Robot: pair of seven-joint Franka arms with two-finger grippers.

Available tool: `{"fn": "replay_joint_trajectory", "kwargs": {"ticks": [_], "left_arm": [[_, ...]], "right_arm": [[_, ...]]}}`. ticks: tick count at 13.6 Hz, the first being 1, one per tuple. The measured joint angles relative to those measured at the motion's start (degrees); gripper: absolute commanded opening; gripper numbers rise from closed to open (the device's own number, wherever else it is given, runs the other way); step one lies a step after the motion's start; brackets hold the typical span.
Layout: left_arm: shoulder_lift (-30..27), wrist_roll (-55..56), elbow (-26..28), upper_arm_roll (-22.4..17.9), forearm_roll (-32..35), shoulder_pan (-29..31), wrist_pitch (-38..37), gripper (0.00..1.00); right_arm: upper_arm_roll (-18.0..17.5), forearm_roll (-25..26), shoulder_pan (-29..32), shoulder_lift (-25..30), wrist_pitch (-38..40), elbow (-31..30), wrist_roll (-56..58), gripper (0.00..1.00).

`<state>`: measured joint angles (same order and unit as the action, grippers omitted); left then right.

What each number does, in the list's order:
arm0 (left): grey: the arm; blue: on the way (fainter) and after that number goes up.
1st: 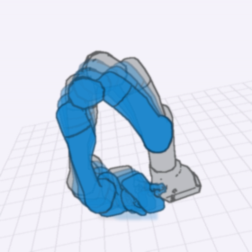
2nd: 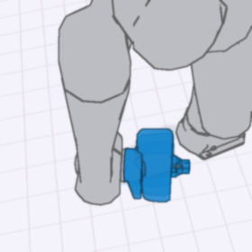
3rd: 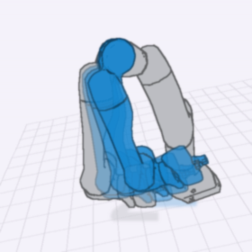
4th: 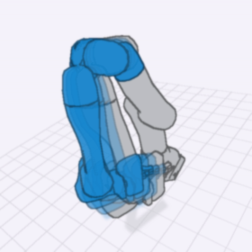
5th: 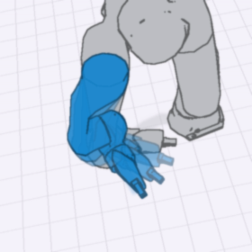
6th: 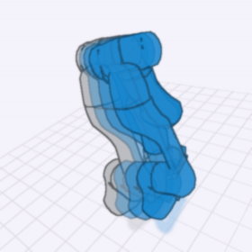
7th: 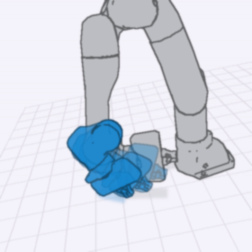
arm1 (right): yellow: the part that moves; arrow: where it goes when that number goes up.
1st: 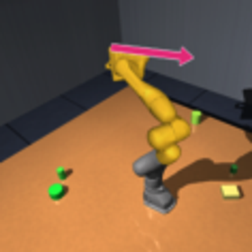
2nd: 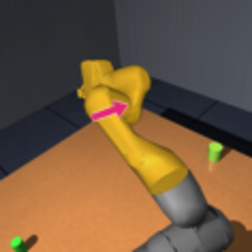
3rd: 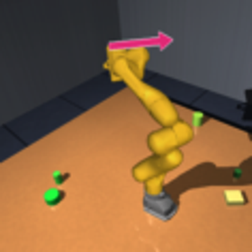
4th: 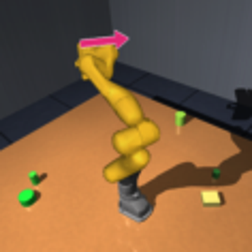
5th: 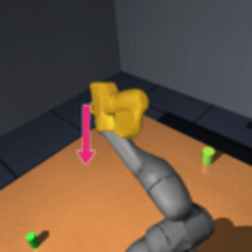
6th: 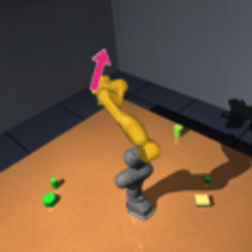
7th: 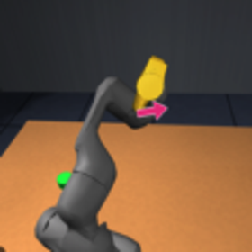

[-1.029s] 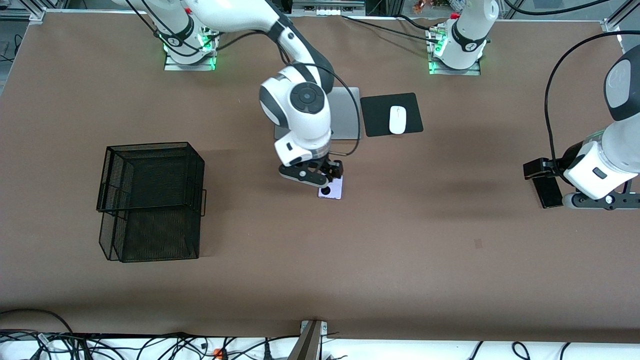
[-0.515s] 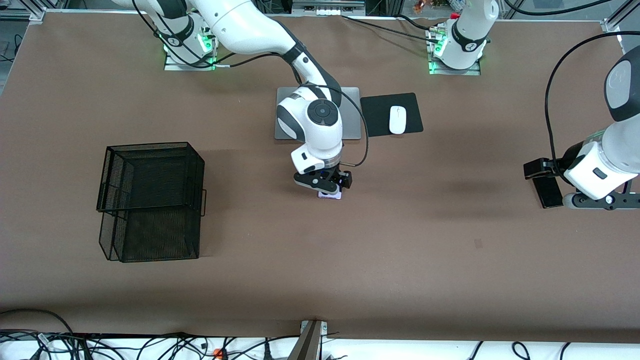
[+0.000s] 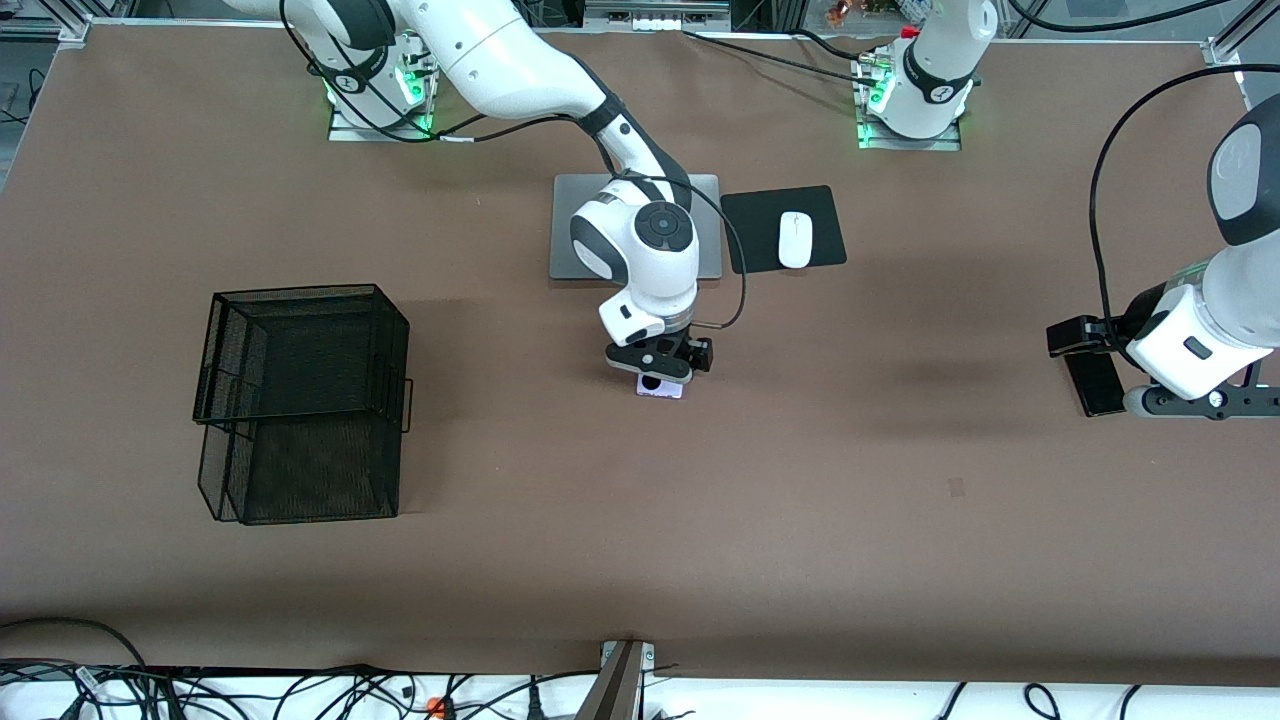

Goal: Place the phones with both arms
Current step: 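Grasp the white phone with the right gripper while the left gripper reaches, then lift the white phone while the left gripper grasps the black phone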

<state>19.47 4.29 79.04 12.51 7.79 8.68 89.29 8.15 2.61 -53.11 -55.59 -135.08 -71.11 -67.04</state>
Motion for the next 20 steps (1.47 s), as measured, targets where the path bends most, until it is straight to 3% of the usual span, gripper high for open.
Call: {"fn": "replay_joint_trajectory", "kwargs": {"ticks": [4,12,15,16,17,18,20], "left_arm": [[0.0,0.0,0.0,0.0,0.0,0.1,0.0,1.0],[0.0,0.0,0.0,-0.1,0.0,0.2,-0.2,1.0],[0.0,0.0,0.0,-0.1,0.0,0.2,-0.3,1.0],[0.0,0.0,0.0,-0.1,0.0,0.2,-0.3,1.0],[0.0,0.0,0.0,-0.1,0.0,0.2,-0.3,1.0],[0.0,0.0,0.0,-0.1,0.0,0.2,-0.3,1.0],[0.0,0.0,0.1,-0.1,0.0,0.2,-0.3,1.0]], "right_arm": [[1.2,2.6,0.1,-1.1,-1.2,0.5,0.9,1.0],[1.2,2.9,-0.2,-3.3,-6.5,0.6,3.3,0.97],[1.3,3.2,-0.3,-3.4,-6.6,0.6,5.0,0.74],[1.3,3.4,-0.3,-3.5,-6.2,0.6,5.9,0.64],[1.3,3.4,-0.3,-3.4,-6.0,0.7,6.7,0.45],[1.3,3.4,-0.3,-3.4,-6.0,0.7,7.2,0.33],[1.3,3.4,-0.4,-3.4,-6.0,0.7,8.0,0.15]]}}
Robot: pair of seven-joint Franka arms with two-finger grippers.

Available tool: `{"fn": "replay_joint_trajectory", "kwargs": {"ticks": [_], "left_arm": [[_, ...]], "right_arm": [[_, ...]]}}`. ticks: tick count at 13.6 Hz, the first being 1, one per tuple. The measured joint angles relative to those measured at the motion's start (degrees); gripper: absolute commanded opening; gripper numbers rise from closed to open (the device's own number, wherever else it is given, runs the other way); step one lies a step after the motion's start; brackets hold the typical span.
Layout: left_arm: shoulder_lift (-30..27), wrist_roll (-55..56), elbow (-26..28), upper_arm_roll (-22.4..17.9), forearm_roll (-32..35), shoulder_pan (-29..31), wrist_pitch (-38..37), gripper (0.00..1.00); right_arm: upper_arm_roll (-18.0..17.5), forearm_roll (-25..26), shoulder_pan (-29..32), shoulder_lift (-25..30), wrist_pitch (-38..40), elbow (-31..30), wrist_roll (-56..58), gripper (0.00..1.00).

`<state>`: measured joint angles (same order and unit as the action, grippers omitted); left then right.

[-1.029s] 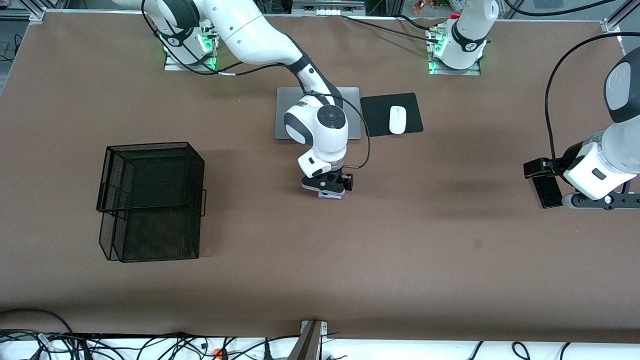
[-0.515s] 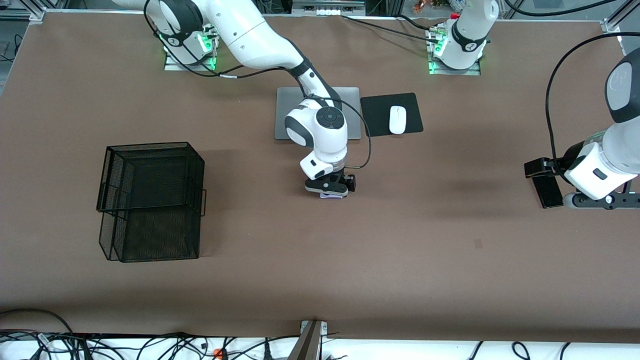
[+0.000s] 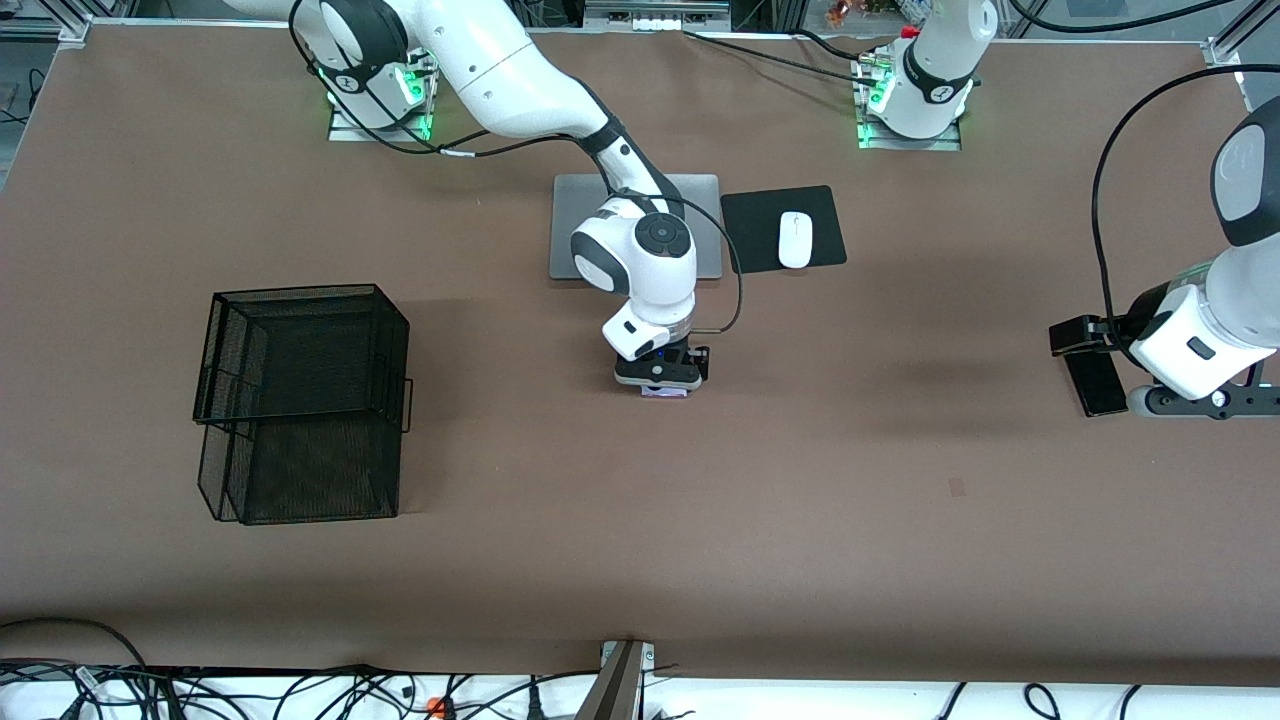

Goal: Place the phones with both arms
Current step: 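Lift the white phone while the left gripper grasps the black phone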

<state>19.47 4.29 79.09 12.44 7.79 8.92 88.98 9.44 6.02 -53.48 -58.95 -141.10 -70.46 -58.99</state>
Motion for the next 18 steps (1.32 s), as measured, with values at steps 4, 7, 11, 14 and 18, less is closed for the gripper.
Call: {"fn": "replay_joint_trajectory", "kwargs": {"ticks": [4,7,11,14,18], "left_arm": [[0.0,0.0,0.0,-0.2,0.0,0.1,-0.2,1.0],[0.3,0.0,0.4,-0.7,0.0,1.8,-3.0,1.0],[4.3,-0.3,1.2,-1.1,0.0,9.1,-3.7,1.0],[9.3,-2.7,2.6,-1.1,0.0,15.0,0.1,1.0],[11.3,-6.1,10.6,-1.1,0.4,19.3,14.5,1.0]], "right_arm": [[0.0,0.0,0.0,0.0,0.7,0.3,1.7,0.0],[0.0,-0.1,0.7,0.1,3.9,1.3,3.7,0.0],[-1.9,-2.7,4.1,0.6,12.7,6.1,8.3,0.0],[-2.6,-6.7,6.4,2.3,19.8,10.2,12.7,0.0],[-2.8,-8.0,7.4,4.0,21.5,10.6,14.5,0.0]]}}
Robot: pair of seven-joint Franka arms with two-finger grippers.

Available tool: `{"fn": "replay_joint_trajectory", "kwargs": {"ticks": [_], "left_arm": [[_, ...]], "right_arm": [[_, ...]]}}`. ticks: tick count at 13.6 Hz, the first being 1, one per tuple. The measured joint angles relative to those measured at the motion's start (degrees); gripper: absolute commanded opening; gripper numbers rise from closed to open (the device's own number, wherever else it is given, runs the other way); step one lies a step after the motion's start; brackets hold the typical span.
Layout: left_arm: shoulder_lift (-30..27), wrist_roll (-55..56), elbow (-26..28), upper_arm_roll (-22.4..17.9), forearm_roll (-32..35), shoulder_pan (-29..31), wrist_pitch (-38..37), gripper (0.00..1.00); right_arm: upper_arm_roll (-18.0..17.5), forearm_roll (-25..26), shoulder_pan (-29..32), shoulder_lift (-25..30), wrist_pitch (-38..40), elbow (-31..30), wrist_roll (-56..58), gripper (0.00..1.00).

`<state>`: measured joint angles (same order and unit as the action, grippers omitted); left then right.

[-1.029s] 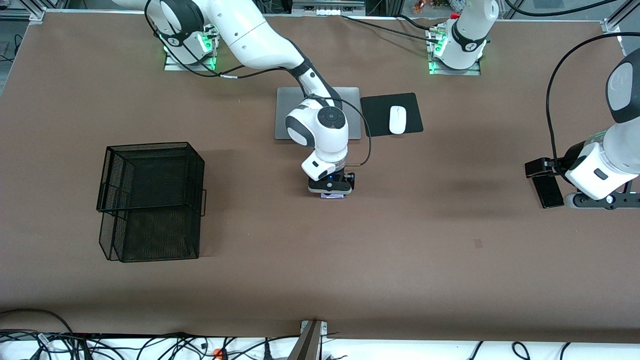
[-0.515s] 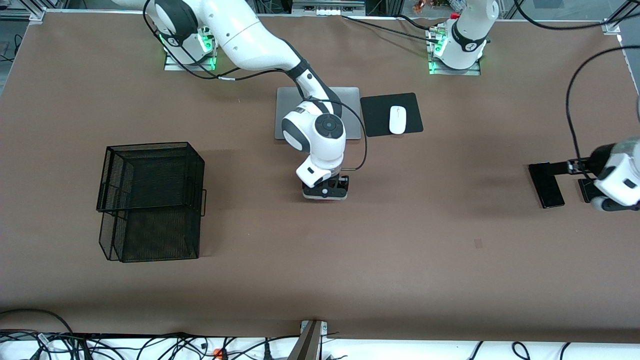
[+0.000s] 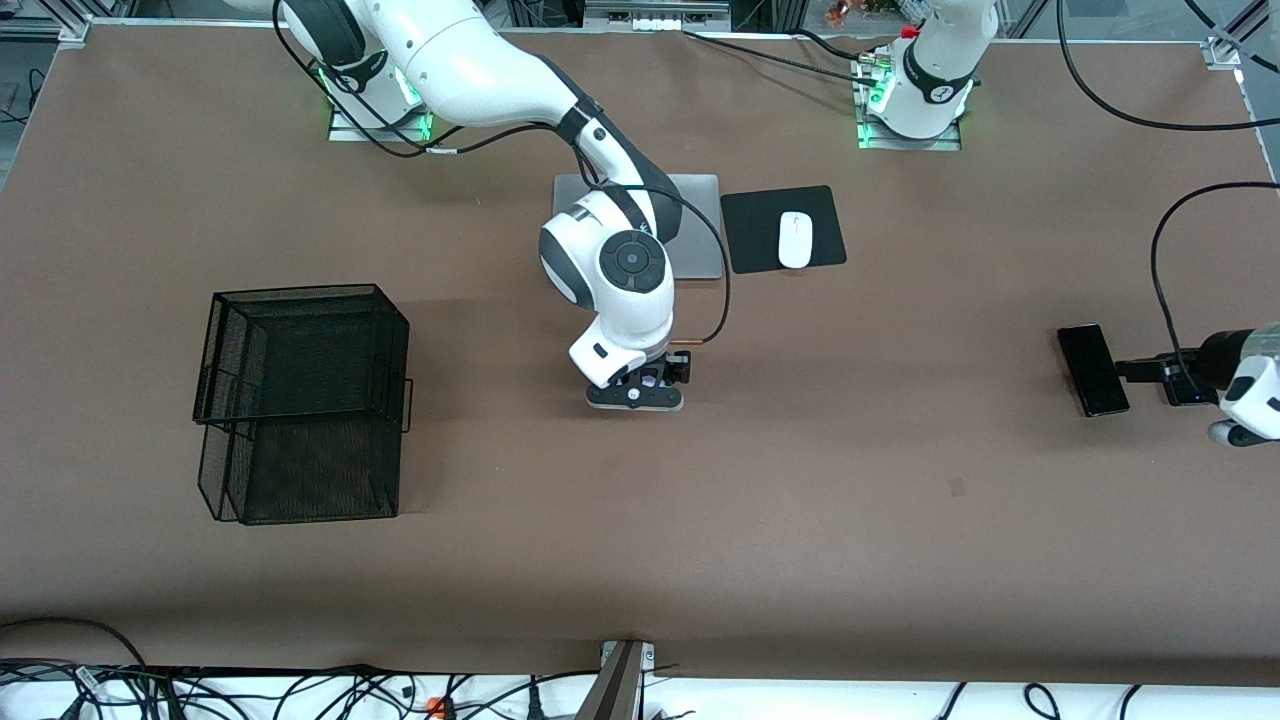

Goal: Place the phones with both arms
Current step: 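Lift the white phone while the left gripper grasps the black phone, then lower the white phone into the basket while the left gripper carries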

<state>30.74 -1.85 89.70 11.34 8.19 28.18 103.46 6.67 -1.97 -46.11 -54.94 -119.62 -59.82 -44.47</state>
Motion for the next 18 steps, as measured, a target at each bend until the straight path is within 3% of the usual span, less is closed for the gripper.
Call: {"fn": "replay_joint_trajectory", "kwargs": {"ticks": [3,8,10,14,15,16,17,18], "left_arm": [[-0.2,-2.9,7.3,0.0,0.9,2.3,11.3,1.0],[0.1,-8.2,22.2,-0.1,1.1,6.8,36.1,1.0],[0.5,-9.4,24.9,0.0,2.1,7.4,40.1,1.0],[1.0,-9.6,25.6,0.0,2.7,8.0,40.5,1.0],[1.5,-9.6,25.6,0.0,2.7,8.3,40.5,0.93],[2.2,-9.7,25.6,0.0,2.7,8.7,40.6,0.68],[2.7,-9.7,25.6,0.0,2.8,9.0,40.8,0.52],[2.7,-9.7,25.6,0.2,2.8,9.2,40.9,0.48]], "right_arm": [[0.0,-1.7,2.4,0.9,2.1,0.2,4.2,0.0],[-0.1,-4.6,10.5,6.2,10.6,0.7,16.6,0.0],[-0.1,-5.6,13.1,7.9,13.5,0.7,22.1,0.0],[0.0,-6.0,18.8,11.1,20.3,0.5,32.6,0.0],[0.0,-6.0,20.5,11.9,21.3,0.0,35.4,0.0],[0.0,-6.0,22.2,13.0,21.8,-1.3,38.5,0.0],[0.1,-6.1,23.9,14.3,22.0,-3.1,41.5,0.0],[0.1,-6.1,25.7,15.8,22.1,-5.4,44.6,0.0]]}}
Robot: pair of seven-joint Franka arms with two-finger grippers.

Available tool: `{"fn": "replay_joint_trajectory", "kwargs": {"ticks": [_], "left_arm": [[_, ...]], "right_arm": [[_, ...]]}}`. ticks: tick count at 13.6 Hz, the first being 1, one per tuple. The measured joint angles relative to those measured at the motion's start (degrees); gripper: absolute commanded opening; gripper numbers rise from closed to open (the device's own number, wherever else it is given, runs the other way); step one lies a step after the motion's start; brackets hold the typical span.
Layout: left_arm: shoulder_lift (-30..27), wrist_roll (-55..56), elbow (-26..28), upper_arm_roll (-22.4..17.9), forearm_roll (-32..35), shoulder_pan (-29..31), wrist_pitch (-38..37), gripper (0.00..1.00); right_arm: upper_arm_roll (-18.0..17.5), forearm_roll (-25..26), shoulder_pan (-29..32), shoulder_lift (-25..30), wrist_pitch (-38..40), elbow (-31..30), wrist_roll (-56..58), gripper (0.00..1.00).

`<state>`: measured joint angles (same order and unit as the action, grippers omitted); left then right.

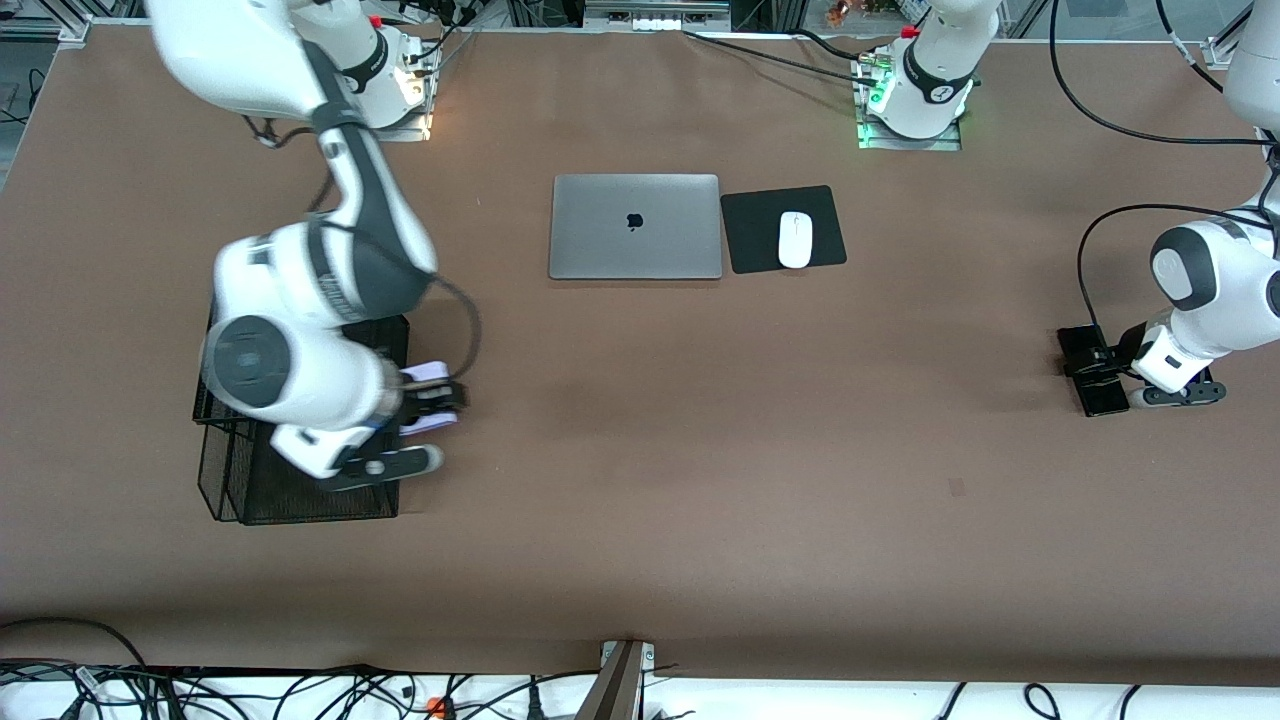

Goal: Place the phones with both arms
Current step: 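Lower the white phone into the basket while the left gripper carries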

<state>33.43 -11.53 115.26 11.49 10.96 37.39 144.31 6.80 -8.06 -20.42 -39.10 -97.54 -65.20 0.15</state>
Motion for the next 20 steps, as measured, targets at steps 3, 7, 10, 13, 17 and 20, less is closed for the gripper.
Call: {"fn": "replay_joint_trajectory", "kwargs": {"ticks": [3,7,10,13,17,20], "left_arm": [[-0.6,0.0,-0.1,0.1,0.0,0.0,-0.3,0.27],[-1.0,0.0,-0.7,0.7,0.0,0.0,-0.7,0.28],[-3.9,0.0,-6.0,3.5,0.0,0.0,-12.1,0.28],[-5.9,0.0,-15.8,8.0,0.0,-0.1,-28.3,0.28],[-6.7,0.0,-26.4,13.7,0.1,-1.6,-42.2,0.27],[-6.7,0.0,-30.5,14.5,0.1,-8.1,-45.1,0.23]], "right_arm": [[0.6,0.0,4.3,4.5,-0.1,-7.5,7.9,0.0],[3.4,0.0,6.3,9.3,-2.5,-17.0,15.4,0.0],[7.3,0.0,6.9,11.9,-4.2,-23.6,18.4,0.0],[13.1,0.0,7.2,12.7,-4.2,-25.6,19.9,0.0],[16.4,-0.1,7.6,12.8,-4.2,-25.8,19.6,0.0],[16.7,-0.1,7.6,12.8,-4.8,-26.0,15.8,0.0]]}}
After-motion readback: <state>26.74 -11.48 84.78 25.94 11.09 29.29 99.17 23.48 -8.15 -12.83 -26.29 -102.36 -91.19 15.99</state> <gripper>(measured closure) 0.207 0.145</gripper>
